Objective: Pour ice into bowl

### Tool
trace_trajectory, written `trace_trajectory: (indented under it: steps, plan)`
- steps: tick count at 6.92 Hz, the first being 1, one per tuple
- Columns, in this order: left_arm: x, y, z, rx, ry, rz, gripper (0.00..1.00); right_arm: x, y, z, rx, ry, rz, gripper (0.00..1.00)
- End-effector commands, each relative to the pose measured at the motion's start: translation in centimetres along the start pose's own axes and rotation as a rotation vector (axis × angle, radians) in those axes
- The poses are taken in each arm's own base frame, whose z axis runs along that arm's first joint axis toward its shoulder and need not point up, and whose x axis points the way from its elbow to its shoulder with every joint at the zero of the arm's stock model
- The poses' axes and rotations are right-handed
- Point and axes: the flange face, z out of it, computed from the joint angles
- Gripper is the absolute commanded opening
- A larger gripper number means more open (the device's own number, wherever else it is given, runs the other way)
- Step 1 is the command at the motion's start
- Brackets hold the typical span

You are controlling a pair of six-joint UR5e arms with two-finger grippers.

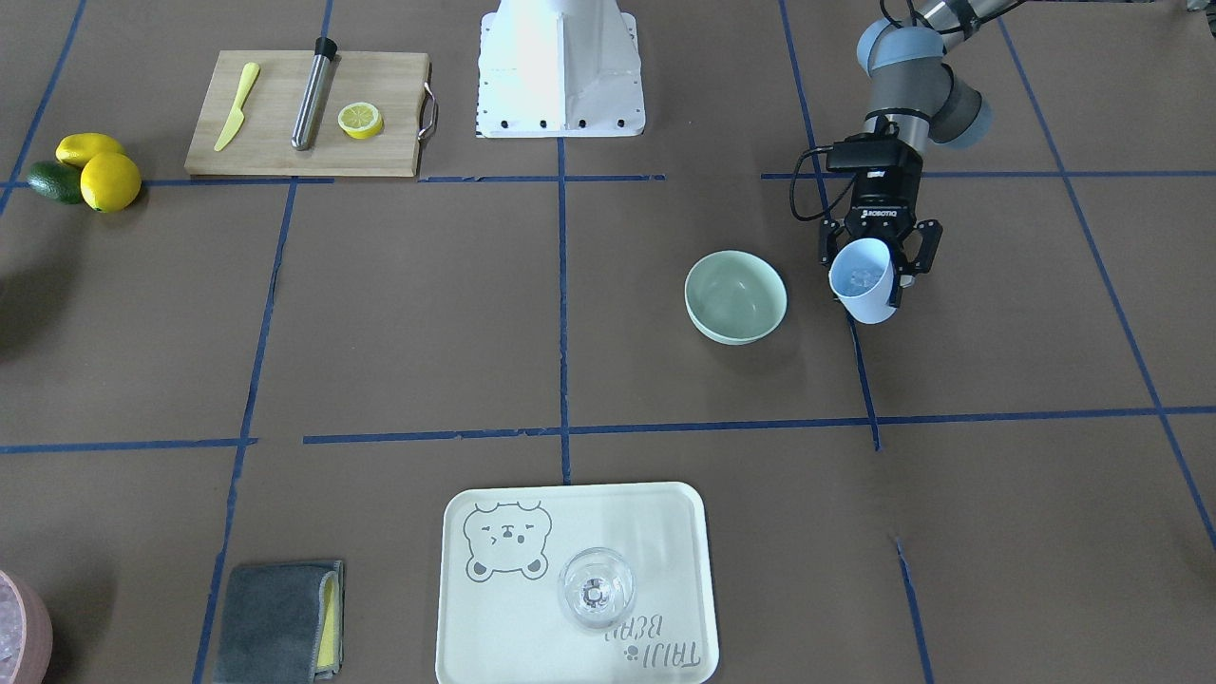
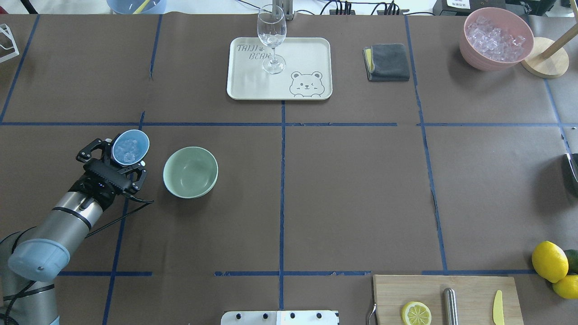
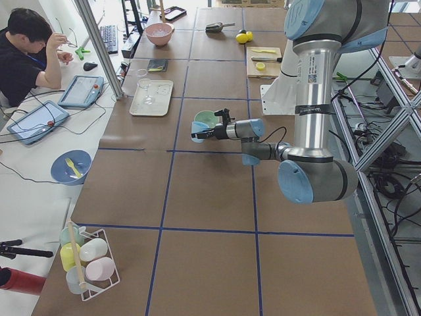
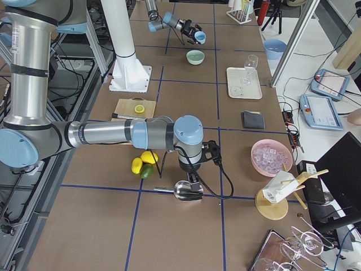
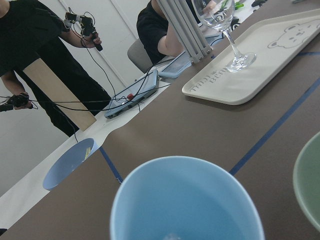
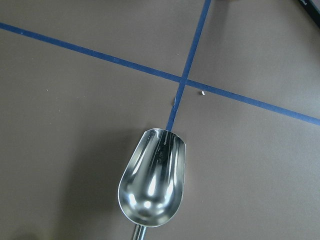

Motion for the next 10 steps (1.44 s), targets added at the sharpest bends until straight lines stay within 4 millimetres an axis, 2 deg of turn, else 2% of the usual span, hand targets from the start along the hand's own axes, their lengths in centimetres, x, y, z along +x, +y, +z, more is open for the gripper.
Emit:
trace_trajectory:
  steps: [1,4,6,7,10]
  plan:
    - [0.8,-2.0,0.3,-0.003,-0.002,0.200,0.00,0.1,0.0,-0.2,0.005,0.002,0.003,1.00]
    - [0.4,-2.6,0.6,-0.005,-0.097,0.539,0.00,0.2,0.1,-0.3,0.006,0.001,0.023,1.00]
    - [1.0,-3.7,1.0,-0.007,-0.112,0.789,0.00,0.2,0.1,-0.3,0.007,0.001,0.022,1.00]
    - [1.2,-4.5,1.1,-0.006,-0.133,0.853,0.00,0.2,0.1,-0.3,0.006,0.001,0.023,1.00]
    - [2.6,-4.3,1.4,-0.018,-0.125,1.059,0.00,0.3,0.2,-0.3,0.005,0.000,0.028,1.00]
